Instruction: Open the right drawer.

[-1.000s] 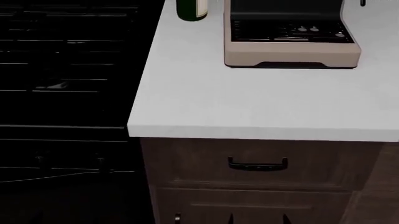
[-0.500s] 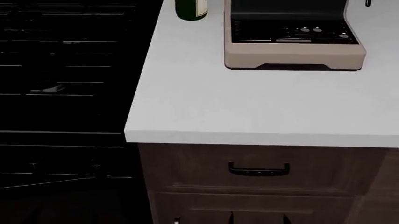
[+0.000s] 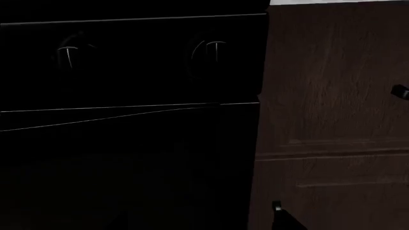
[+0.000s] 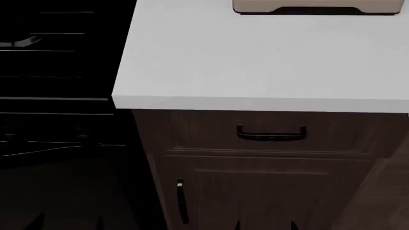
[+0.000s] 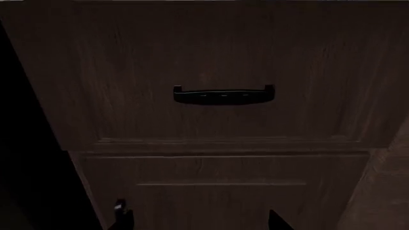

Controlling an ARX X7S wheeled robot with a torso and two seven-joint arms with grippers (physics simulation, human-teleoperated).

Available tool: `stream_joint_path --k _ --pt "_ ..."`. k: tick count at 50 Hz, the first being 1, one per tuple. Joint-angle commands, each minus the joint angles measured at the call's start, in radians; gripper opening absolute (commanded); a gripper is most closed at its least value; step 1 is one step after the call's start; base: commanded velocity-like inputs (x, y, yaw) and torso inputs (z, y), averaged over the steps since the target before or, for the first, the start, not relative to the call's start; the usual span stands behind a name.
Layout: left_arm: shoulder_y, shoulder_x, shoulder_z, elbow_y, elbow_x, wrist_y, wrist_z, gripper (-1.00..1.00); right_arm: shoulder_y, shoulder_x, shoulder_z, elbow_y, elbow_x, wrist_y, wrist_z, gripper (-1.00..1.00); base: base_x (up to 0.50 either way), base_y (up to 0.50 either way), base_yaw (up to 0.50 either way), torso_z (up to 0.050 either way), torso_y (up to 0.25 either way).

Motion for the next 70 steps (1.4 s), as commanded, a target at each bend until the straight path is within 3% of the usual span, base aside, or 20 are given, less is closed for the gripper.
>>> stream_joint_path --k 1,19,33,54,59,70 --pt "-0.001 -0.005 0.008 -0.001 -0.001 0.004 -0.002 1.0 0.002 0.003 -0.005 0.005 0.003 -0.005 0.005 1.0 0.0 0.0 0.0 0.0 -0.25" --pt "0.007 -0.009 0.008 0.01 -0.05 0.036 0.017 1.0 0.002 0.008 -0.007 0.0 0.004 -0.001 0.026 1.0 0.0 0.0 0.0 0.0 -0.248" --pt "-0.005 -0.011 0.013 -0.013 -0.051 0.026 0.005 1.0 0.005 0.017 -0.019 -0.006 -0.053 -0.02 0.065 1.0 0.0 0.0 0.0 0.0 0.0" --pt "0.008 -0.023 0.024 0.021 -0.072 0.022 0.003 1.0 0.065 0.093 -0.061 -0.186 -0.222 0.324 0.174 1.0 0.0 0.0 0.0 0.0 0.0" --pt "0.007 -0.024 0.025 0.015 -0.073 0.028 0.001 1.0 0.109 0.133 -0.149 -0.236 -0.392 0.421 0.201 1.0 0.0 0.0 0.0 0.0 0.0" --pt "0.002 -0.026 0.028 0.006 -0.077 0.023 -0.004 1.0 0.162 0.182 -0.242 -0.293 -0.581 0.56 0.2 1.0 0.0 0.0 0.0 0.0 0.0"
